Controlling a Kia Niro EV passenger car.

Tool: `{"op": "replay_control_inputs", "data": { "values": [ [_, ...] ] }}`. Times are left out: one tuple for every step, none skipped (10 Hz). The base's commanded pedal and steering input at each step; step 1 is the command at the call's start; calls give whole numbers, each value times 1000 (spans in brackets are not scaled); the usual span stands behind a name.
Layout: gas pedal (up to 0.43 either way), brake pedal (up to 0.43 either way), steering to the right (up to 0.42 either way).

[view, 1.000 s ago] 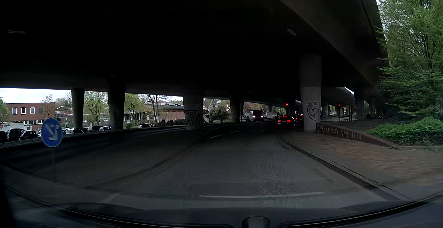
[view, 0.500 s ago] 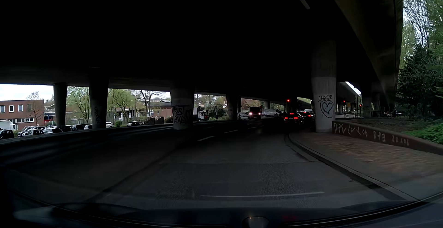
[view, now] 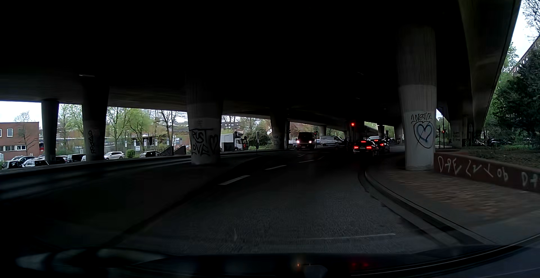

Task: Follow the waypoints while adhering to traffic rules and regulations

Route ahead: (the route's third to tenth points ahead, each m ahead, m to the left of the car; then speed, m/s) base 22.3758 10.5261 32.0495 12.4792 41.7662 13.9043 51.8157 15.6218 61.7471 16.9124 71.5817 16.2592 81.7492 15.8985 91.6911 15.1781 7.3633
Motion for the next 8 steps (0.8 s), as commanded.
{"op": "replay_control_inputs", "data": {
  "values": [
    [8, 0, 32],
    [8, 0, 34],
    [8, 0, 34],
    [8, 0, 34],
    [8, 0, 35],
    [28, 0, 38],
    [28, 0, 41],
    [28, 0, 44]
  ]
}}
